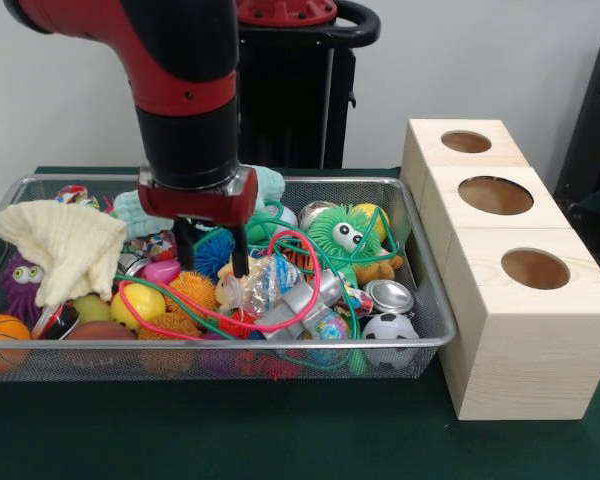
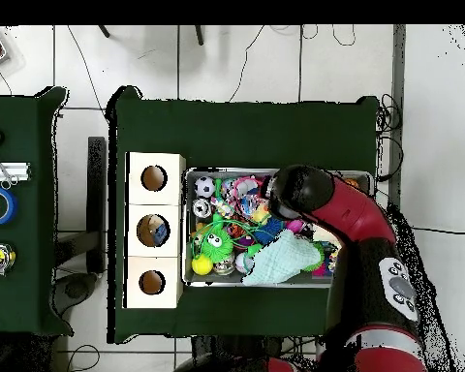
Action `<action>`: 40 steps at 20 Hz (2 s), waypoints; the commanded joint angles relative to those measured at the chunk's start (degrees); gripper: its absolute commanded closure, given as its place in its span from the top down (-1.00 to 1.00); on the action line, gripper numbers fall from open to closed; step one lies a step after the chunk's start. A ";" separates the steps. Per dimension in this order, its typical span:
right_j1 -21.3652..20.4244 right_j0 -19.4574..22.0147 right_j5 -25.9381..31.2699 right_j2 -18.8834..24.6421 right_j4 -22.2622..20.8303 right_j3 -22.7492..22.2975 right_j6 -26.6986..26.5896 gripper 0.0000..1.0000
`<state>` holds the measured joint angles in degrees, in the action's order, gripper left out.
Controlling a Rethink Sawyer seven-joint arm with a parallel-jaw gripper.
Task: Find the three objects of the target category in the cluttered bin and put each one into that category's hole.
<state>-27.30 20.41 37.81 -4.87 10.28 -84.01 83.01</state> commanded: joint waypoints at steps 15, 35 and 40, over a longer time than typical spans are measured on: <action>3.85 -2.19 -10.06 3.12 7.17 -6.70 16.83 1.00; 2.31 0.20 -16.35 4.55 6.47 -14.48 12.84 1.00; 1.93 0.68 -16.18 5.57 7.97 -16.48 13.80 1.00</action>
<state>-25.62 19.72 24.11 -4.67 15.74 -93.67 83.01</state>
